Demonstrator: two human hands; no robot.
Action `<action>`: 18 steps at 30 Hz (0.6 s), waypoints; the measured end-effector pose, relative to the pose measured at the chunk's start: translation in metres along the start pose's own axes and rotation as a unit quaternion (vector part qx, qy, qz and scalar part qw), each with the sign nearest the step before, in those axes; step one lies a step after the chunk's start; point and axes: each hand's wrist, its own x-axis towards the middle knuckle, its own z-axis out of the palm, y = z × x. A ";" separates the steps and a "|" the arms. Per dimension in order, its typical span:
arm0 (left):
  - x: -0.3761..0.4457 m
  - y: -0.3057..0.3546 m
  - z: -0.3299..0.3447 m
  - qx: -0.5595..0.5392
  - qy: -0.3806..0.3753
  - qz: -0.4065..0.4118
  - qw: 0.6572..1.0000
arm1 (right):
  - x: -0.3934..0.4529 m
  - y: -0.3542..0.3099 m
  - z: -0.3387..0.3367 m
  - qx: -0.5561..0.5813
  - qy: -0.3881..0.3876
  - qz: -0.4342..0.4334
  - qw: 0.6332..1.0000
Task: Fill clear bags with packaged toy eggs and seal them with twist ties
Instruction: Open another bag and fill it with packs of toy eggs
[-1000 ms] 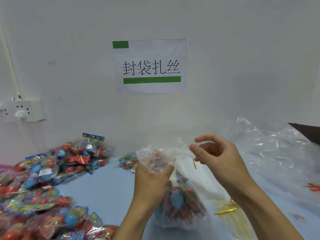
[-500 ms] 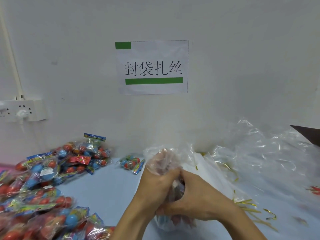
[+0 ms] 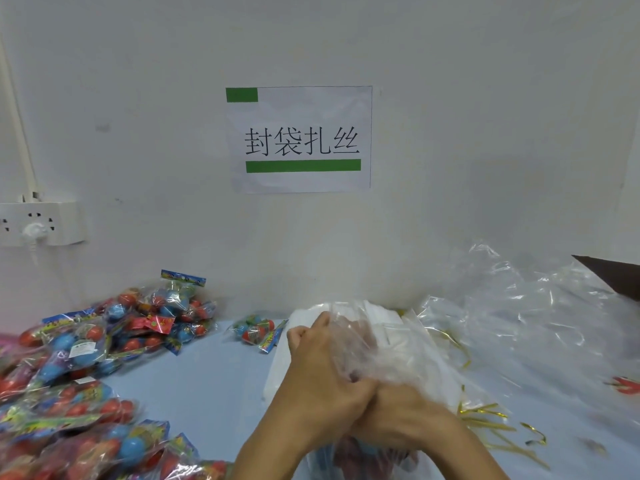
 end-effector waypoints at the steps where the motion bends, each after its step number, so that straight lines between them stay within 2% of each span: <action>1: 0.000 0.000 0.000 0.005 -0.001 0.012 1.000 | 0.001 -0.001 0.002 -0.009 0.004 -0.001 1.000; 6: 0.001 0.001 0.006 -0.031 -0.011 0.036 0.999 | 0.006 0.007 0.012 -0.078 0.029 -0.018 0.996; 11: 0.000 0.003 0.011 -0.047 0.022 0.036 0.998 | 0.003 0.003 0.012 -0.020 -0.021 0.027 0.999; 14: -0.001 0.008 0.012 -0.075 0.031 0.044 0.996 | 0.003 0.009 0.015 -0.057 0.031 0.005 0.998; 18: -0.001 0.017 0.013 -0.133 0.049 0.041 0.989 | 0.005 0.009 0.006 -0.068 0.043 0.048 0.996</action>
